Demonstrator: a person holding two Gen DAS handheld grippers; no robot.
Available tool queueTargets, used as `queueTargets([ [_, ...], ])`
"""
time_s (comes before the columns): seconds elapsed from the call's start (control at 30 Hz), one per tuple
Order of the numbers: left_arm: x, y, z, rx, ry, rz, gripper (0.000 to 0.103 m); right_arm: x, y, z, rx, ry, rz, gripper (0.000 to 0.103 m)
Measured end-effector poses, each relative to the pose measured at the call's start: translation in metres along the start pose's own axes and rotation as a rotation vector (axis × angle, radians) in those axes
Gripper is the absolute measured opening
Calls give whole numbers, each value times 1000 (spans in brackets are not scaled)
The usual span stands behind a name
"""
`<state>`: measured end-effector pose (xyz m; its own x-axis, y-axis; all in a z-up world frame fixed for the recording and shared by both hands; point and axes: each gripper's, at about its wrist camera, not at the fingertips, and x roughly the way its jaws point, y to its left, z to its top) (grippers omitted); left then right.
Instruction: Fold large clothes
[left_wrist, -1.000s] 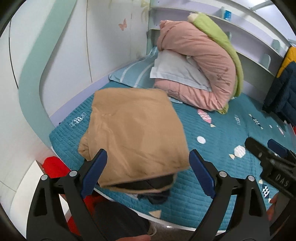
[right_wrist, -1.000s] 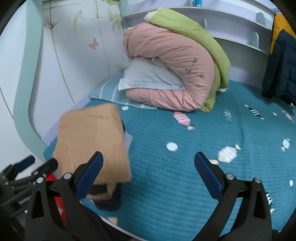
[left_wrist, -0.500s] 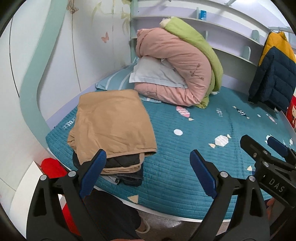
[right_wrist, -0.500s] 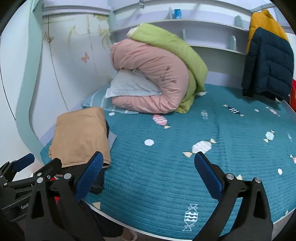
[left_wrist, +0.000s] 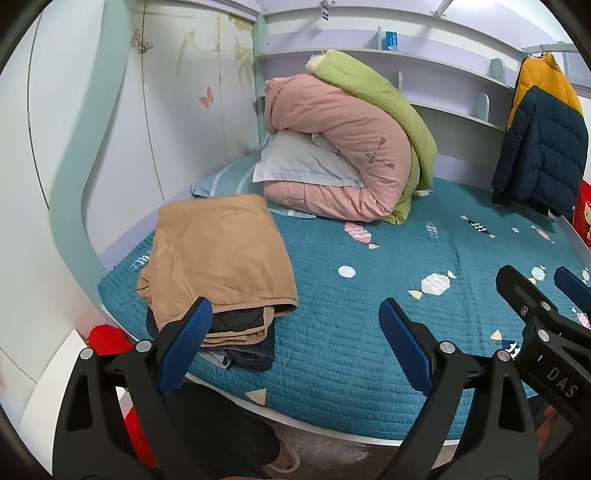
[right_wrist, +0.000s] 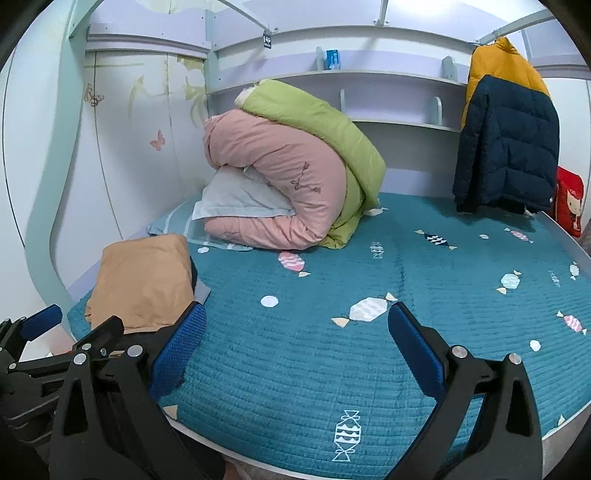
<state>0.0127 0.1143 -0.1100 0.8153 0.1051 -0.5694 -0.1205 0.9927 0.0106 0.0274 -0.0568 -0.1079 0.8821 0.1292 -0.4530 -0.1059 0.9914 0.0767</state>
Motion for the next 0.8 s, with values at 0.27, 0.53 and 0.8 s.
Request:
queueTargets([
  [0.27,5,1,-5,-21,-1,-2,92,3,-1,-8,4,21,-2,95],
  [0.53,5,1,-5,-30,1,-5,92,3,-2,-7,18,15,2,95],
  [0.8,5,0,-4,-24,-6,-2,92,3,-3,-8,27,16,7,95],
])
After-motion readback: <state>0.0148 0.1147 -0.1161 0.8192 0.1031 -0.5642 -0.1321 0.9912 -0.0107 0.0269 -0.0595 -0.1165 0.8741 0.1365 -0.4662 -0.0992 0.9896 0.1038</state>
